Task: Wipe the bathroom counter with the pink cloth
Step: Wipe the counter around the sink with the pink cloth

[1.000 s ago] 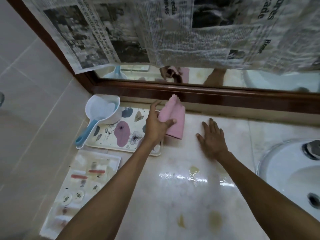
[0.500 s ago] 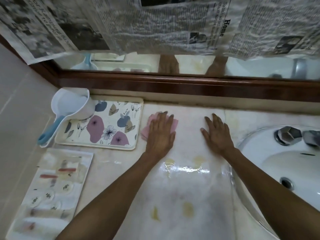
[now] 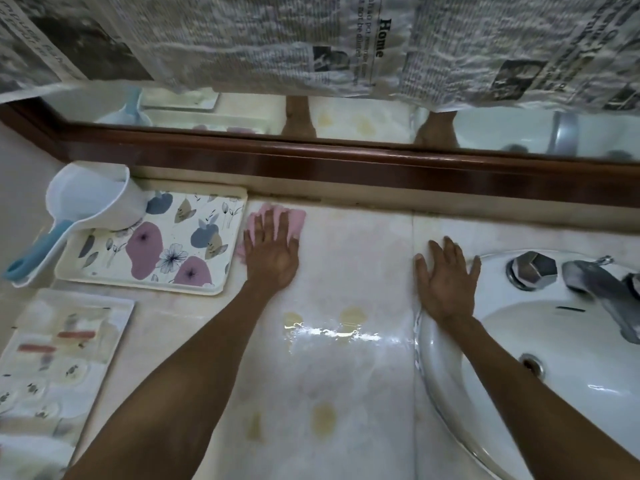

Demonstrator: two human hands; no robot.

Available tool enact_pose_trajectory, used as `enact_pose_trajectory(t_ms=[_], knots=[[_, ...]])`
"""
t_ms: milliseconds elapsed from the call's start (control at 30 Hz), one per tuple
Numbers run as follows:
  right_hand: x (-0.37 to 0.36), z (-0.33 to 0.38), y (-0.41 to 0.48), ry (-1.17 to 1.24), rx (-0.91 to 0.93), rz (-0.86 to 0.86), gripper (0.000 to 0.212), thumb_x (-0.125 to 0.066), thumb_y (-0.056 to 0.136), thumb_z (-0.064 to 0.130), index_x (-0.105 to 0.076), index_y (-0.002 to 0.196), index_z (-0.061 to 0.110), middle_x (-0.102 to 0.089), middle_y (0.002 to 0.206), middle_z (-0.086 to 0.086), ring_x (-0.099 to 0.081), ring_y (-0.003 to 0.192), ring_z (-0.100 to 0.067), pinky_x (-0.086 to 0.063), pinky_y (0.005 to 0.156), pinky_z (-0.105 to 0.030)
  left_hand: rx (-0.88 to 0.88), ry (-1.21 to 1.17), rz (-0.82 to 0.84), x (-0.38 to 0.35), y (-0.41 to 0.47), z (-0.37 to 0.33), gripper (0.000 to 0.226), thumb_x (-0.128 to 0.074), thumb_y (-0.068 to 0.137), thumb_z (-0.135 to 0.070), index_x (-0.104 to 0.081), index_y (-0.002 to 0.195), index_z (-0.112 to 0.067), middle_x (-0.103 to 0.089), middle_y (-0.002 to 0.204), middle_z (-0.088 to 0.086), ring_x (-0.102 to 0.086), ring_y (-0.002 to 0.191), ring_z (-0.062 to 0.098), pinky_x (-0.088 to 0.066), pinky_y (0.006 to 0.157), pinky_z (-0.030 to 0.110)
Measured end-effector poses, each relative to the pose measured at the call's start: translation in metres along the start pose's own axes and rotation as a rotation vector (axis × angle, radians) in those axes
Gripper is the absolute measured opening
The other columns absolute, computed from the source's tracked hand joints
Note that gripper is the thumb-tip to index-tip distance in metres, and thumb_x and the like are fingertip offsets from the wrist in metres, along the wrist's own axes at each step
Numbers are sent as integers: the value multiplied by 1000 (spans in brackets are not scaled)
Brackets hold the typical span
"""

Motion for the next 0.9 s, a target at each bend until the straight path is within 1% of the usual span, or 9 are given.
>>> enact_pose_trajectory(t_ms=[133,267,333,400,467,567,733,833,900], knots=[[-1,-1,0,91,-36,-98,55,-27,102,47,-55,138,17,-42,155,-7,-34,145,-22,-11,122,-49,115,-76,9,-11,18,-77,65,-19,108,-45,-10,166,-18,-5,174,15,0,161,37,1,127,55],[-1,-3,2,191,-29,-157,51,-31,101,42,-60,132,14,-48,151,-8,-39,142,-21,-14,122,-45,-255,-21,108,-32,6,-143,60,-18,109,-45,-10,167,-29,-6,175,12,-1,161,36,1,127,57],[2,-3,2,280,-44,-198,48,-34,100,38,-62,127,10,-54,144,-10,-46,138,-24,-19,121,-45,-474,10,139,-33,-10,-140,59,-18,109,-45,-15,166,-30,-8,175,8,-4,162,32,-6,129,56],[8,-9,0,413,-46,-210,42,-41,100,30,-61,126,4,-56,141,-13,-48,135,-28,-25,119,-46,-573,23,151,-25,-22,-110,59,-15,109,-46,-15,166,-33,-5,175,1,-2,162,24,-6,130,49],[11,-25,-3,466,2,-183,38,-45,100,23,-59,129,2,-52,146,-14,-44,138,-29,-27,120,-45,-555,14,117,-16,-22,-63,59,-14,109,-46,-16,166,-30,-7,175,-1,-3,162,22,-8,130,46],[8,-53,-12,315,55,-198,40,-39,100,27,-59,128,6,-48,150,-12,-36,144,-26,-18,124,-44,-343,-9,76,-1,-11,-22,59,-14,109,-44,-19,166,-26,-13,174,3,-8,162,28,-12,129,55],[8,-52,-11,416,-84,-329,36,-41,101,12,-55,132,2,-52,146,-13,-42,140,-27,-28,120,-45,-23,0,29,-17,2,-106,66,-10,106,-44,-15,166,-18,-16,173,15,-11,160,38,-13,126,58],[10,-53,-11,454,-131,-373,38,-41,99,10,-51,136,6,-51,147,-10,-43,139,-26,-32,118,-44,-102,-61,94,-36,-2,-188,61,-15,110,-40,-6,167,-20,-5,175,12,-1,162,35,-4,128,55],[11,-55,-12,485,-167,-403,40,-41,98,10,-51,137,9,-51,147,-7,-44,138,-25,-35,116,-41,-261,-76,170,-46,-12,-238,62,-16,109,-44,-7,167,-23,-2,175,8,2,162,33,0,128,55]])
Point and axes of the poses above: each hand's wrist, its own y-axis towards the middle knuckle, its own x-axis out of the back of the hand, z = x × y, the point moved 2 cm from there along y, towards the middle knuckle
